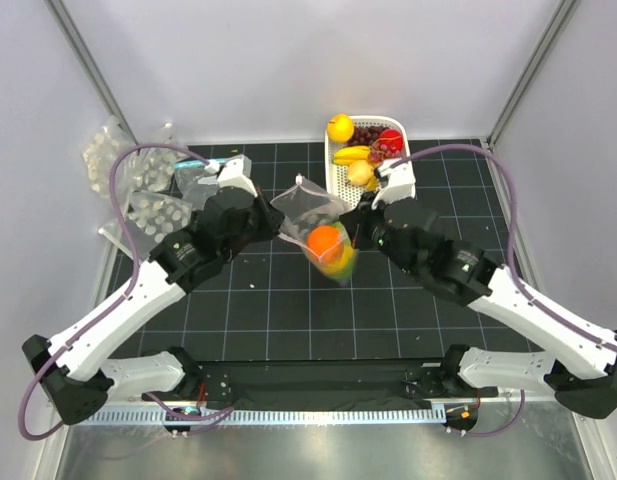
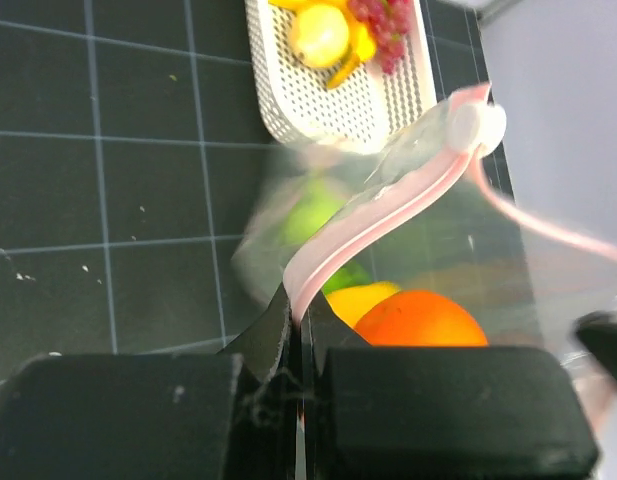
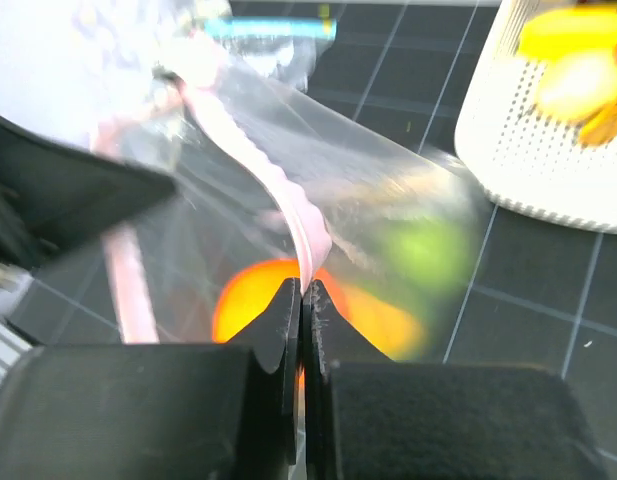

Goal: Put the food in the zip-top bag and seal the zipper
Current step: Adjust the zipper food storage bag at the center of the board, then pick up the fake fruit from the bin.

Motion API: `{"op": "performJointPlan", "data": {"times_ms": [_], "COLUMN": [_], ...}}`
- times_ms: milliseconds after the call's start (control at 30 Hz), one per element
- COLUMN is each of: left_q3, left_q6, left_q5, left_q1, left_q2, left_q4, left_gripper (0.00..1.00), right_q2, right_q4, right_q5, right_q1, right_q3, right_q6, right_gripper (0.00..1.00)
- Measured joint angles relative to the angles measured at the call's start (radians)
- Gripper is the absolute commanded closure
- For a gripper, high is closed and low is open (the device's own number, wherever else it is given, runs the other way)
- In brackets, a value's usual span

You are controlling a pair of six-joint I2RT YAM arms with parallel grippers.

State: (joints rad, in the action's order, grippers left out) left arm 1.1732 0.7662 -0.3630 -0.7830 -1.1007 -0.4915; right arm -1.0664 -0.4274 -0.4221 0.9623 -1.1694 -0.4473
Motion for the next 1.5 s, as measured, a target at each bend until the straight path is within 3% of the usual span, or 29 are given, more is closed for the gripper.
{"op": "performJointPlan", "data": {"times_ms": [233, 433, 633, 733, 767, 800, 867, 1100, 1500], "left_q3": [0.186, 0.231, 0.232, 0.196, 0.179, 0.162, 0.119, -0.060, -0.143], "left_q6": [-0.015, -0.021, -0.018, -0.016, -0.015, -0.016, -0.018, -0.018, -0.006], "left_q5": [0.129, 0.175, 0.145, 0.086, 0.063, 0.042, 0.008, -0.053, -0.093], "left_q1": [0.000, 0.000, 0.001, 0.001, 0.001, 0.001, 0.001, 0.001, 0.001], "left_q2": [-0.095, -0.106, -0.107, -0.072, -0.057, -0.043, -0.022, 0.002, 0.037], "left_q4": [-0.154, -0.237, -0.251, -0.228, -0.217, -0.208, -0.174, -0.053, 0.037], "left_gripper": [1.00, 1.00, 1.00, 1.00, 1.00, 1.00, 1.00, 1.00, 1.00], "right_q2": [-0.112, -0.236, -0.173, -0.132, -0.128, -0.127, -0.126, -0.047, 0.297], "right_q4": [-0.167, -0.260, -0.203, -0.130, -0.093, -0.060, -0.008, -0.004, -0.200], "right_q5": [-0.063, -0.056, -0.027, -0.008, -0.004, 0.003, 0.022, 0.088, 0.052], "right_q1": [-0.004, -0.038, -0.057, -0.056, -0.056, -0.057, -0.057, -0.057, -0.054], "right_q3": [-0.234, -0.243, -0.154, -0.070, -0.041, -0.013, 0.047, 0.109, 0.219], "right_q6": [0.041, 0.064, 0.072, 0.088, 0.097, 0.100, 0.114, 0.021, -0.332], "right_gripper": [0.99, 0.99, 0.96, 0.81, 0.46, 0.28, 0.07, 0.02, 0.00]}}
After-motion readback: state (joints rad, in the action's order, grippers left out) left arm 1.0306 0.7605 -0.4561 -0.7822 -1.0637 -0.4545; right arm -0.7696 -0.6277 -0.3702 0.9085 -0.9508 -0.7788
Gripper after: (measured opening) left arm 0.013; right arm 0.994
